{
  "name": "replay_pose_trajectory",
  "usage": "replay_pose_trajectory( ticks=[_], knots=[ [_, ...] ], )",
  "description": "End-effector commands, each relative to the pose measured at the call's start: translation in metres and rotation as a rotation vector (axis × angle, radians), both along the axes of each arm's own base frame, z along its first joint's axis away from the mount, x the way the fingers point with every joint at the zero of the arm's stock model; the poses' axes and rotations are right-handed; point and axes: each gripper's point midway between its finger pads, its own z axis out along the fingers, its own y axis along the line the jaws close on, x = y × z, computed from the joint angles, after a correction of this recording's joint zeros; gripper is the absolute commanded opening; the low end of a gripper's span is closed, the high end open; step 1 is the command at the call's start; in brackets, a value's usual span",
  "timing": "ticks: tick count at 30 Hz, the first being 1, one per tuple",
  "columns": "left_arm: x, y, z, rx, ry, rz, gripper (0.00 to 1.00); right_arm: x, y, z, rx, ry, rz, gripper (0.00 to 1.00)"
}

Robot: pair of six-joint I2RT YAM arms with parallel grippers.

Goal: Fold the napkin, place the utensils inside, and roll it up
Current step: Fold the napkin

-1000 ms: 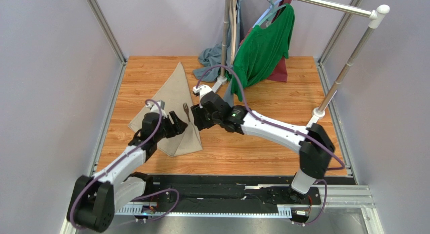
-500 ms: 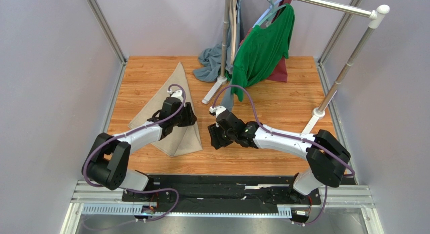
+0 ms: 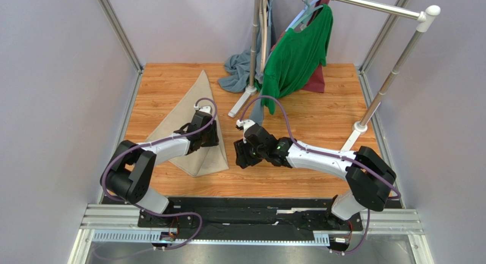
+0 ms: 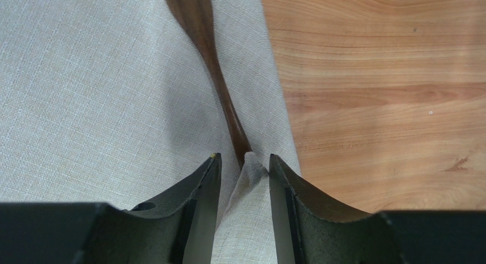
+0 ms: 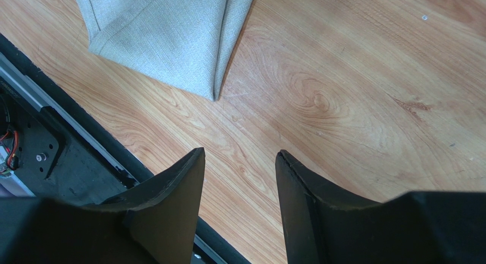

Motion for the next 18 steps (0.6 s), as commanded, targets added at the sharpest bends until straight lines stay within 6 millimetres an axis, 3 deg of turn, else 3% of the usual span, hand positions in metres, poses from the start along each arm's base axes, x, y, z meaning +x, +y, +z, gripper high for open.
replay_pose_trajectory(
  ticks=[1, 14, 18],
  knots=[
    [0.0138, -0.0019, 0.0128, 0.006, -0.036, 0.026, 0.43, 0.0042, 0.0094, 0.0139, 0.057, -0.023, -0.004, 0.52],
    [0.0175, -0.0070, 0.0120, 0.007, -0.026, 0.017, 0.26, 0.0041, 0.0138, 0.0092, 0.046, -0.003, 0.008, 0.52],
    [0.0206, -0.0071, 0.0156, 0.013, -0.026, 0.022, 0.11, 0.0046, 0.0131, 0.0076, 0.040, -0.003, 0.004, 0.52]
  ],
)
